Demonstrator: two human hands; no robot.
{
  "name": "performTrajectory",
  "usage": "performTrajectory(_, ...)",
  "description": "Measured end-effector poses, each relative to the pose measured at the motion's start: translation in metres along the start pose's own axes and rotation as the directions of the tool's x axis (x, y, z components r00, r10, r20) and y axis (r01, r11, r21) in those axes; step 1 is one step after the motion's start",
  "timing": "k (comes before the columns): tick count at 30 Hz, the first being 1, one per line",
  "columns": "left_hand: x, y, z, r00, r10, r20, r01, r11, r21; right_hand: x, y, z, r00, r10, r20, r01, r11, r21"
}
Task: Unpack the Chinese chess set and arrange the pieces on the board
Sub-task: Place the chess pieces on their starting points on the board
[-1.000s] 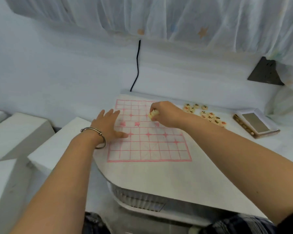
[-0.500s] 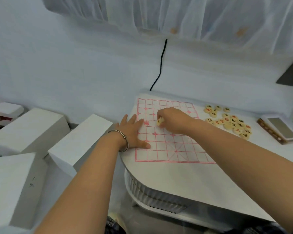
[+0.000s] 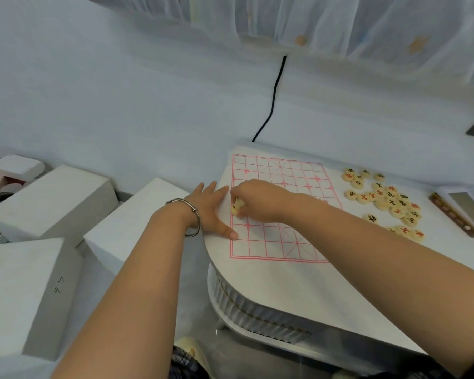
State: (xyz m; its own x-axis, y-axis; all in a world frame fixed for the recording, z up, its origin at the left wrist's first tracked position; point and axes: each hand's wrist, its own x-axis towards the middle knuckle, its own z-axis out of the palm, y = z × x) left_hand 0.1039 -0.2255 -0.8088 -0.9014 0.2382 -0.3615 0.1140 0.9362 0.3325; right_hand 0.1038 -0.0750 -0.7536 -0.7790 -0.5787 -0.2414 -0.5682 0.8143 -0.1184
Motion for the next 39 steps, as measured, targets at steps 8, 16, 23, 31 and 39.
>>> performTrajectory(8, -0.005, 0.004, -0.005, 1.000, -0.021, -0.001, 0.021, 0.999, 0.037, -0.009, 0.024, -0.008, 0.986, 0.123, -0.114, -0.108, 0.986, 0.126)
performTrajectory(16, 0.000, 0.015, -0.001, 0.998, 0.004, -0.066, 0.001, 0.997, 0.075, -0.026, 0.041, 0.001, 0.990, 0.144, -0.016, -0.142, 0.988, 0.060)
performTrajectory(23, 0.000, 0.026, -0.006, 0.995, 0.013, -0.098, -0.006, 0.998, 0.069, -0.024, 0.042, 0.004, 0.998, 0.067, 0.013, -0.068, 0.997, 0.028)
performTrajectory(31, 0.001, 0.031, -0.005, 0.995, 0.030, -0.099, -0.019, 0.994, 0.110, -0.033, 0.055, -0.003, 0.990, 0.132, -0.057, -0.128, 0.989, 0.076)
performTrajectory(39, -0.001, 0.052, -0.004, 0.989, 0.104, -0.103, -0.084, 0.979, 0.186, -0.056, 0.084, -0.005, 0.967, 0.253, -0.042, -0.251, 0.967, 0.048)
